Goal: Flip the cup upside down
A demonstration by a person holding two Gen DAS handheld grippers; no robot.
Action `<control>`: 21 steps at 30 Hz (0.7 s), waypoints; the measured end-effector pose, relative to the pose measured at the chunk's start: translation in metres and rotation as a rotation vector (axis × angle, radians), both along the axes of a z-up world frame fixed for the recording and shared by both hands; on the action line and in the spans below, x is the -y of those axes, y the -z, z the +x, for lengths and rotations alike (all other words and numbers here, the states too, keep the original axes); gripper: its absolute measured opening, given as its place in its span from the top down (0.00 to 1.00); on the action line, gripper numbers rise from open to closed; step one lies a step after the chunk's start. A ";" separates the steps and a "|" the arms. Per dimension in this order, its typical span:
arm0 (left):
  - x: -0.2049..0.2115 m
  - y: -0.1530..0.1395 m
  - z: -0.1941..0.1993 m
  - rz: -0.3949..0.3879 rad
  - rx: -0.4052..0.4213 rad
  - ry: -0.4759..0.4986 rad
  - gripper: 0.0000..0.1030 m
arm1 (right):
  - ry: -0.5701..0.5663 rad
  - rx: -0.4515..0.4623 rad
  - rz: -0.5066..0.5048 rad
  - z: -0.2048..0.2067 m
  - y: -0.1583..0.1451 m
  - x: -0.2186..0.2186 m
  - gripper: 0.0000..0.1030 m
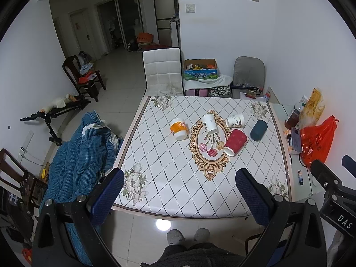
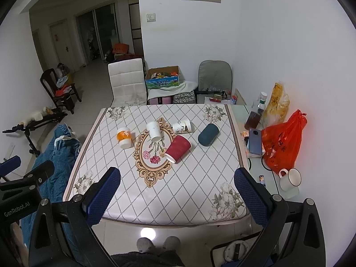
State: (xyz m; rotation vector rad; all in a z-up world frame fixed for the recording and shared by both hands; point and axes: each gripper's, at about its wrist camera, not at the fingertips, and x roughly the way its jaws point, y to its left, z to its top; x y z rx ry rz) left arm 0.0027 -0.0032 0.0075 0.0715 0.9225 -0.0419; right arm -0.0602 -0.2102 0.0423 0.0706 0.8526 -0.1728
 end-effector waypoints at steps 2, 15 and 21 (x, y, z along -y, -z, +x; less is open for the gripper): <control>0.000 0.000 0.000 0.000 0.000 0.000 0.00 | 0.001 0.001 0.002 0.000 -0.001 0.000 0.00; 0.005 -0.004 0.000 -0.004 0.008 0.002 0.00 | 0.003 0.007 0.003 0.001 -0.004 0.000 0.00; 0.007 -0.007 0.000 -0.007 0.012 0.005 0.00 | 0.006 0.010 0.003 0.001 -0.006 0.000 0.00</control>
